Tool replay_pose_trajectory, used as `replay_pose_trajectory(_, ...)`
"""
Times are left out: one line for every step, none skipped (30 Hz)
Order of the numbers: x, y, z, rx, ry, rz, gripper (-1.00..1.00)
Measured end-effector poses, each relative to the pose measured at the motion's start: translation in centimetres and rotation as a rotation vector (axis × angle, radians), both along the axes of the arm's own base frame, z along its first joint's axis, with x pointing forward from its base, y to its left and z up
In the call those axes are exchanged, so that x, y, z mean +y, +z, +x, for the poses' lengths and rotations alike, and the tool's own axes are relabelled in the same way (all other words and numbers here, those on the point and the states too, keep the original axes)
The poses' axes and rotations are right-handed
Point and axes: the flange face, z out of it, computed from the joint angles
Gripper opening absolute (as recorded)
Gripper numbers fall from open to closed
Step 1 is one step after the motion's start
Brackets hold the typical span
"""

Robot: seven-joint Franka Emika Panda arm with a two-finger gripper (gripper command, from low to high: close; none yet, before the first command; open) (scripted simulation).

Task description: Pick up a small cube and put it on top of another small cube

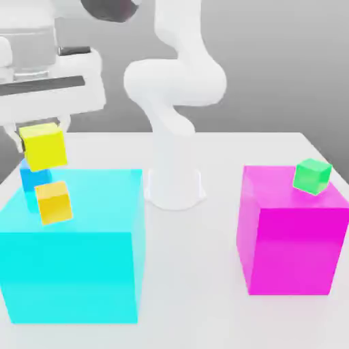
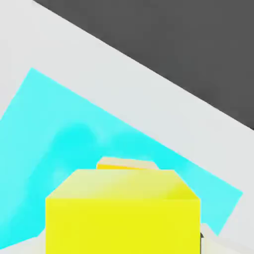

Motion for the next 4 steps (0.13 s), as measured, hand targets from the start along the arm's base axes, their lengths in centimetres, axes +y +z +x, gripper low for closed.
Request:
replay_pose_trajectory(0.00, 0.00, 0.00, 0.000, 0.000, 0.000, 1.00)
replay_pose_trajectory(0.00, 0.00, 0.00, 0.000, 0.000, 0.000, 1.00)
replay_pose_trajectory(0.00, 0.00, 0.00, 0.000, 0.000, 0.000, 1.00)
replay_pose_trajectory(0.00, 0.00, 0.00, 0.000, 0.000, 0.000, 1.00)
